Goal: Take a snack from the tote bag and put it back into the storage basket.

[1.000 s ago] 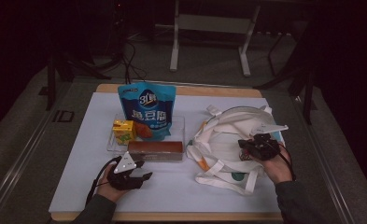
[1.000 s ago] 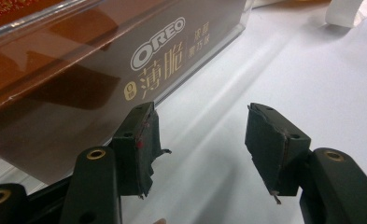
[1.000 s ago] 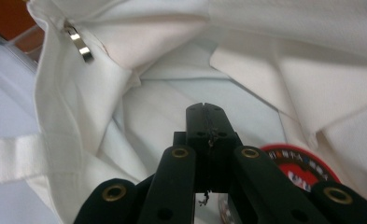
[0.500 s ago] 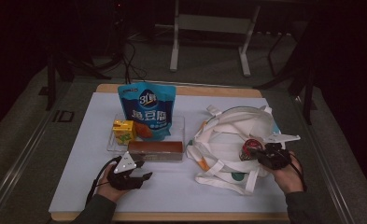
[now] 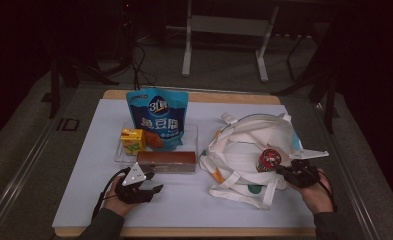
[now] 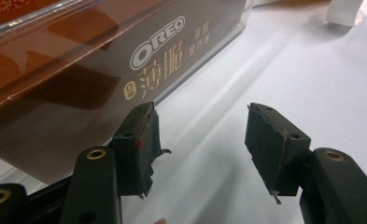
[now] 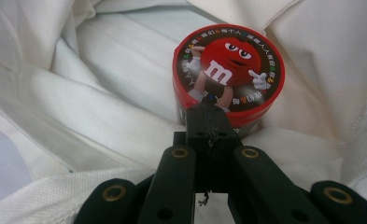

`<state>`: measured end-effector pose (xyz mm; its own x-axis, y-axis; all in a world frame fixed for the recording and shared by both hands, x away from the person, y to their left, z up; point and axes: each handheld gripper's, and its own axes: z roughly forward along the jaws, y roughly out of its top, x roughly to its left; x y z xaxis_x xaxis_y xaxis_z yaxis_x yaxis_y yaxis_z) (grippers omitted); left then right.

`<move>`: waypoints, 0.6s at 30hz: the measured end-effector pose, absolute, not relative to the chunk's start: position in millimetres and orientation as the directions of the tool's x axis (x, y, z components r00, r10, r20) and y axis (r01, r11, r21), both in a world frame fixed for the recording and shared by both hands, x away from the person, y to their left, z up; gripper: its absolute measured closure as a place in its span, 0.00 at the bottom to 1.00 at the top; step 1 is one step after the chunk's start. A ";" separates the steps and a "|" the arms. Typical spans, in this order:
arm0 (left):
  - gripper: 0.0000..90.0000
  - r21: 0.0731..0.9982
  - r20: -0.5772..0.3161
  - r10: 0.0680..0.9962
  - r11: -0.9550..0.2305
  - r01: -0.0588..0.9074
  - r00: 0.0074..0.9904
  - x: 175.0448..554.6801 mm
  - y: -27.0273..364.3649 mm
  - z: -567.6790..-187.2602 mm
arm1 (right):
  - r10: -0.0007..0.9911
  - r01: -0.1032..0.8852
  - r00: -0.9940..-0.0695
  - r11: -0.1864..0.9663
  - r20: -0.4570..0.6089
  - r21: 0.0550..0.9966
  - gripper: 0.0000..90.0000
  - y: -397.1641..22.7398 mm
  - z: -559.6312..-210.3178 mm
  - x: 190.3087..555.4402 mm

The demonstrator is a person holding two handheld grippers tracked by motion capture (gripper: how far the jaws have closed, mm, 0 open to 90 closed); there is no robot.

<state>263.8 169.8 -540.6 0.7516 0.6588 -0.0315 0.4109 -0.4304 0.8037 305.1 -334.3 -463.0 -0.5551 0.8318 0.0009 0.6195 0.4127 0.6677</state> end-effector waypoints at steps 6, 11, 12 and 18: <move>0.49 0.804 -0.033 0.658 -0.430 0.411 0.752 263.7 169.6 -540.7 | 0.837 0.631 -0.547 0.417 -0.005 0.654 1.00 -336.8 -465.7 303.7; 0.49 0.803 -0.032 0.659 -0.431 0.412 0.752 263.8 169.4 -540.7 | 0.839 0.631 -0.544 0.412 -0.003 0.658 1.00 -333.1 -467.1 306.6; 0.49 0.803 -0.031 0.659 -0.431 0.411 0.752 263.8 169.4 -540.7 | 0.838 0.630 -0.545 0.412 -0.003 0.658 1.00 -332.1 -467.2 307.7; 0.49 0.803 -0.032 0.658 -0.431 0.411 0.753 263.7 169.4 -540.7 | 0.826 0.623 -0.564 0.421 0.006 0.660 0.92 -325.2 -466.6 312.1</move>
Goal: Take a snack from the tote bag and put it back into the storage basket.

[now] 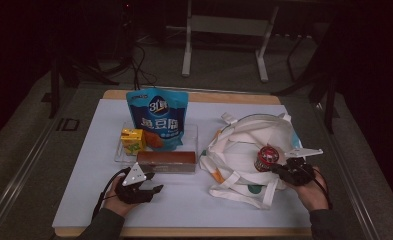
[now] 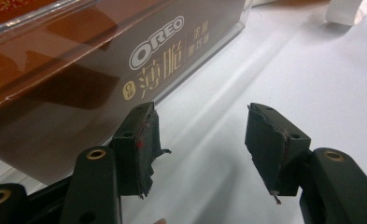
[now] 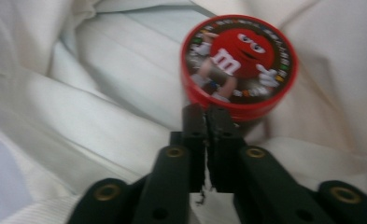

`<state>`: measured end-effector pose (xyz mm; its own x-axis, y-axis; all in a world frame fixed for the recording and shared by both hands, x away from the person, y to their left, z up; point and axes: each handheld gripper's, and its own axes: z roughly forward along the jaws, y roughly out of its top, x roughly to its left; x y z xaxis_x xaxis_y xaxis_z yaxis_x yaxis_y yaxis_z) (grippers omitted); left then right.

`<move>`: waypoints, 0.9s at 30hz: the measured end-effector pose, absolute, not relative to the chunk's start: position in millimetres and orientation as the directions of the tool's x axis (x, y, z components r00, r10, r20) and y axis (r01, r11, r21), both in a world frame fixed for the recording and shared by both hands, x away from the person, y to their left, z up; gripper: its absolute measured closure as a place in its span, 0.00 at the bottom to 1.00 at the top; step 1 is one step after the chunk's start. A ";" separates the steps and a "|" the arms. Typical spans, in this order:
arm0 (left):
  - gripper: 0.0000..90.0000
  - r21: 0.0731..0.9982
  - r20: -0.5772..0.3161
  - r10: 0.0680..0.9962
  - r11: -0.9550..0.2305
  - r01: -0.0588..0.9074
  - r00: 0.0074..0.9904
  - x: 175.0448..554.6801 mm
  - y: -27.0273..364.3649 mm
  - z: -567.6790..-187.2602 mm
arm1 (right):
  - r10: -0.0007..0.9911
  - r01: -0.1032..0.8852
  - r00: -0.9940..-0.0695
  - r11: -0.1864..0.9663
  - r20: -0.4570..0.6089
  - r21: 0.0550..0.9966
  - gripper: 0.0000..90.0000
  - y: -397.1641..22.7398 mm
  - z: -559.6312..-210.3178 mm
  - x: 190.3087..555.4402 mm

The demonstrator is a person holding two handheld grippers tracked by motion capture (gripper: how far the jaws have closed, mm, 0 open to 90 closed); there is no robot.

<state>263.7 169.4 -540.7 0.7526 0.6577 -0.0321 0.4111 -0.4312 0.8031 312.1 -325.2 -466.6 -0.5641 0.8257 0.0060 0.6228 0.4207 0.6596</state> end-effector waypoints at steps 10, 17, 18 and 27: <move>0.49 0.802 -0.030 0.657 -0.434 0.410 0.754 263.8 169.0 -540.8 | 0.830 0.592 -0.557 0.423 -0.031 0.687 0.74 -322.2 -447.9 316.8; 0.49 0.802 -0.031 0.656 -0.435 0.411 0.754 263.8 169.0 -540.8 | 0.841 0.617 -0.540 0.410 -0.017 0.672 0.54 -320.4 -444.3 332.8; 0.49 0.802 -0.030 0.656 -0.435 0.410 0.755 263.8 169.1 -540.8 | 0.840 0.619 -0.542 0.410 -0.013 0.670 0.51 -319.1 -444.0 334.1; 0.49 0.802 -0.031 0.655 -0.435 0.410 0.755 263.9 169.1 -540.8 | 0.849 0.654 -0.528 0.432 -0.035 0.621 0.33 -312.0 -444.2 349.0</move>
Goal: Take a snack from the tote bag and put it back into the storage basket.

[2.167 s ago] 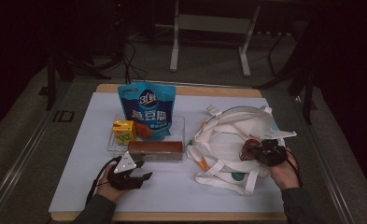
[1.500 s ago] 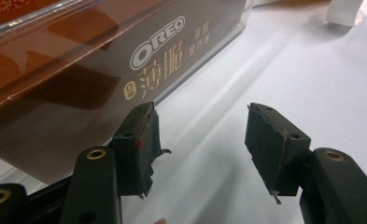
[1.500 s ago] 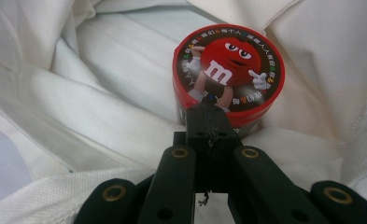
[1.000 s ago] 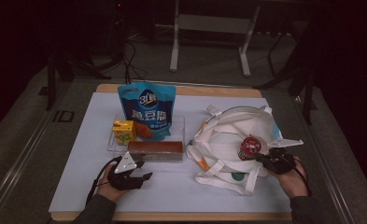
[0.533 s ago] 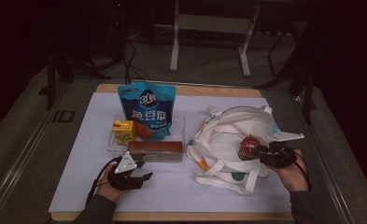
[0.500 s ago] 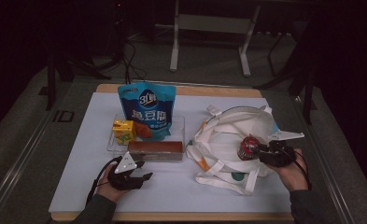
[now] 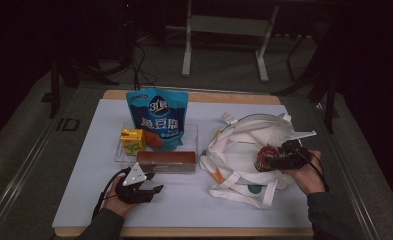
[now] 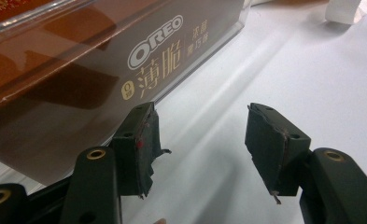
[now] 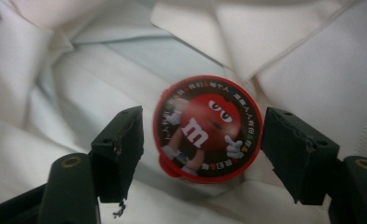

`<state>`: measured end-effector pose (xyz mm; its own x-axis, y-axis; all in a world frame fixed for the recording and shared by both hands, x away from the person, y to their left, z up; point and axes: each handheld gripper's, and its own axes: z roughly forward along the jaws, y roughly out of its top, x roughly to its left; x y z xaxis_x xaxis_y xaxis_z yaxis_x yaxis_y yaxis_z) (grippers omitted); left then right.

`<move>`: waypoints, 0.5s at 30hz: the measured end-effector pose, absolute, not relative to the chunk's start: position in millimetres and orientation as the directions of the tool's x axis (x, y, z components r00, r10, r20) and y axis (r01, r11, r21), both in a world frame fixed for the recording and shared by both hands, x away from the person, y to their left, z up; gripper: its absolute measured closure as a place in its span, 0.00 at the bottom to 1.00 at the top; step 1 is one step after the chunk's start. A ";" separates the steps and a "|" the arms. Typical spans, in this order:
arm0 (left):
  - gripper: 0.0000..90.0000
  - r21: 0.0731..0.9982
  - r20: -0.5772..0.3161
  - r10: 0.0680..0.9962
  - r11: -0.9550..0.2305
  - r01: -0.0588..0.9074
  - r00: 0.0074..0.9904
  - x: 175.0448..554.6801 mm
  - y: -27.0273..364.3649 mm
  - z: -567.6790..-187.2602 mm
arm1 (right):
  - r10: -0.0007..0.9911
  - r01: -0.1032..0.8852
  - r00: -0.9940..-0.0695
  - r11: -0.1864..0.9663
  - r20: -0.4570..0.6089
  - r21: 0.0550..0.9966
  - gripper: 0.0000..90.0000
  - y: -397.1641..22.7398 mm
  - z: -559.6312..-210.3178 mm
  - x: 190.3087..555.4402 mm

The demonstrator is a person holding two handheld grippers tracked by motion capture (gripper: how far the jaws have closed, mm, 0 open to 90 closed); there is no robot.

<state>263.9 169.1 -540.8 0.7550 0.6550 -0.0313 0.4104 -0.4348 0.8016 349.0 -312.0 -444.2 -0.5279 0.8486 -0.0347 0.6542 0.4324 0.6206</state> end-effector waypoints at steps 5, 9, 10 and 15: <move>0.49 0.801 -0.032 0.654 -0.435 0.410 0.755 263.9 169.1 -540.8 | 0.854 0.669 -0.518 0.435 -0.042 0.602 0.28 -310.6 -448.1 356.3; 0.49 0.801 -0.031 0.654 -0.436 0.411 0.756 263.9 169.0 -540.8 | 0.850 0.679 -0.525 0.453 -0.049 0.577 0.26 -307.5 -452.4 360.0; 0.49 0.801 -0.031 0.654 -0.436 0.411 0.756 263.9 169.0 -540.8 | 0.849 0.682 -0.526 0.452 -0.044 0.576 0.26 -307.2 -453.2 360.8; 0.49 0.801 -0.031 0.654 -0.436 0.411 0.756 264.0 169.0 -540.8 | 0.846 0.694 -0.530 0.467 -0.050 0.548 0.27 -303.9 -457.5 364.4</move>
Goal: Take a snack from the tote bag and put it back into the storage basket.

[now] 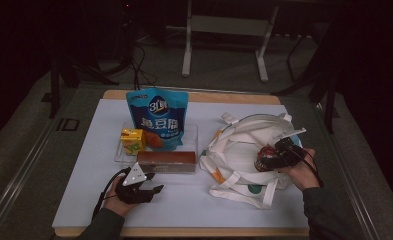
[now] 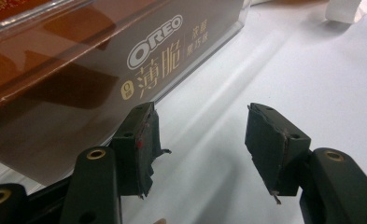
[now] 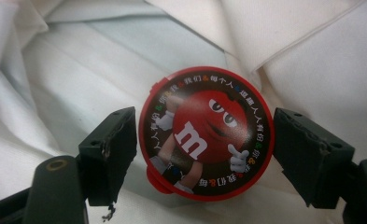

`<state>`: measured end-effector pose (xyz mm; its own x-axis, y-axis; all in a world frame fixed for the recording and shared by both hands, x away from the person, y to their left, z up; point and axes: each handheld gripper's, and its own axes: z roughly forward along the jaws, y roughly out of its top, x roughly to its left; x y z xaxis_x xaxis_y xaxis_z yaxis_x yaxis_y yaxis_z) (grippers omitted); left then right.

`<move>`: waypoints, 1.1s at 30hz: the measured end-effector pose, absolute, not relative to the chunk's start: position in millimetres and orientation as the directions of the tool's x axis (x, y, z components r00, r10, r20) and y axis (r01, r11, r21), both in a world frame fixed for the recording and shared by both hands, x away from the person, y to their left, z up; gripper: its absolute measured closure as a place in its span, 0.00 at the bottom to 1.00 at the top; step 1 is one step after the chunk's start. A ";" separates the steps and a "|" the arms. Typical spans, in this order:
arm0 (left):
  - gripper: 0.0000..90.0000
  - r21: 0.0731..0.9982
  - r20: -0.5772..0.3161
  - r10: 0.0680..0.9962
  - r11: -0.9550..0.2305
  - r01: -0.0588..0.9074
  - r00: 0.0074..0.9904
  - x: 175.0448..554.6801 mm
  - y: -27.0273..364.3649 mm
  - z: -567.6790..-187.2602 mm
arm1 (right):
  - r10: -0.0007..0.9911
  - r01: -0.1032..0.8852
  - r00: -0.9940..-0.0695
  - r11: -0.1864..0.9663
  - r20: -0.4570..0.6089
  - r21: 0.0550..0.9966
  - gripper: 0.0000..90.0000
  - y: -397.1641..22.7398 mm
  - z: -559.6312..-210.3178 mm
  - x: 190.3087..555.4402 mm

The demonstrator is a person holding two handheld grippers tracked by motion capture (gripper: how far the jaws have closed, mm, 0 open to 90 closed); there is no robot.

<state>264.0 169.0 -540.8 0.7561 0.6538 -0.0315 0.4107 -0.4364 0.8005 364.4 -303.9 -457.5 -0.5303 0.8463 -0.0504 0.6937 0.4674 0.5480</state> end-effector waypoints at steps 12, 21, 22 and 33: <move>0.49 0.800 -0.029 0.653 -0.439 0.409 0.757 263.9 168.8 -540.8 | 0.841 0.718 -0.539 0.485 -0.042 0.500 0.28 -301.4 -464.6 372.9; 0.49 0.798 -0.028 0.652 -0.441 0.409 0.758 264.0 168.7 -540.8 | 0.833 0.713 -0.550 0.504 -0.057 0.488 0.28 -298.8 -464.8 372.9; 0.49 0.798 -0.028 0.652 -0.442 0.409 0.758 264.0 168.7 -540.8 | 0.832 0.712 -0.551 0.505 -0.058 0.488 0.28 -298.2 -464.7 372.6; 0.49 0.799 -0.027 0.652 -0.441 0.409 0.758 264.0 168.7 -540.8 | 0.820 0.698 -0.569 0.521 -0.062 0.491 0.28 -289.4 -464.3 369.7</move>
<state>264.0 168.7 -540.8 0.7575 0.6522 -0.0275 0.4090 -0.4414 0.7987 369.7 -289.4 -464.3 -0.5691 0.8199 -0.0622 0.6977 0.5215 0.4912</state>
